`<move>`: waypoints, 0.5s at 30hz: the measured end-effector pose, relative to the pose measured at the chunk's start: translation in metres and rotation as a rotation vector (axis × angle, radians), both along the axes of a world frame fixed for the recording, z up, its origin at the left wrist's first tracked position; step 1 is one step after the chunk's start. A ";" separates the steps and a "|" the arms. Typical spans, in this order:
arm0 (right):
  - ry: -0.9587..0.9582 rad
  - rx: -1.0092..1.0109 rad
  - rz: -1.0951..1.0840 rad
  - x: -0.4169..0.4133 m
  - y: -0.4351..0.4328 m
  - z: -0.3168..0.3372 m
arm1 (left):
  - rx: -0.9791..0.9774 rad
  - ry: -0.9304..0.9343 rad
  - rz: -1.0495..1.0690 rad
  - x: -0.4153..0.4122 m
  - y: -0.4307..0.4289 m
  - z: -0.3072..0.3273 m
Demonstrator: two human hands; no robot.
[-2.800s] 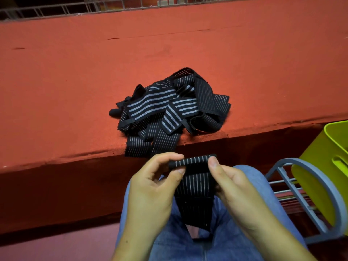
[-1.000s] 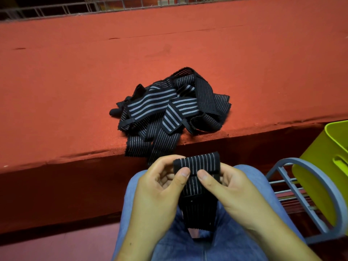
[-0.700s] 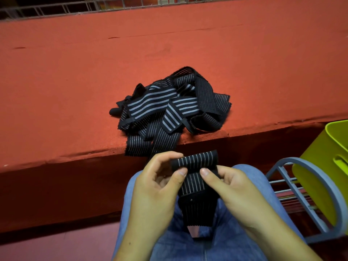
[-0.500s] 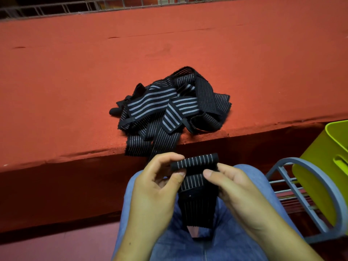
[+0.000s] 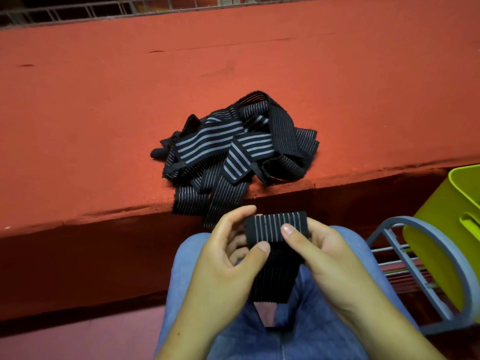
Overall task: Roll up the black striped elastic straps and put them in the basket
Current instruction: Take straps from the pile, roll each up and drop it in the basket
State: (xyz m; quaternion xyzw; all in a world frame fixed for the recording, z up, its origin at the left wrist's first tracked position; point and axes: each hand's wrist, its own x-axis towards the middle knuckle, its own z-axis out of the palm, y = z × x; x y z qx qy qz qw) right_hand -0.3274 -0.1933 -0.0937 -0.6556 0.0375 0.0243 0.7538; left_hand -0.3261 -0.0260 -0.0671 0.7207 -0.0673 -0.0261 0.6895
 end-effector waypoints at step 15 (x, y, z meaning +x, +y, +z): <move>0.036 0.008 -0.042 0.010 0.001 -0.047 | -0.014 0.045 0.121 0.017 -0.013 -0.056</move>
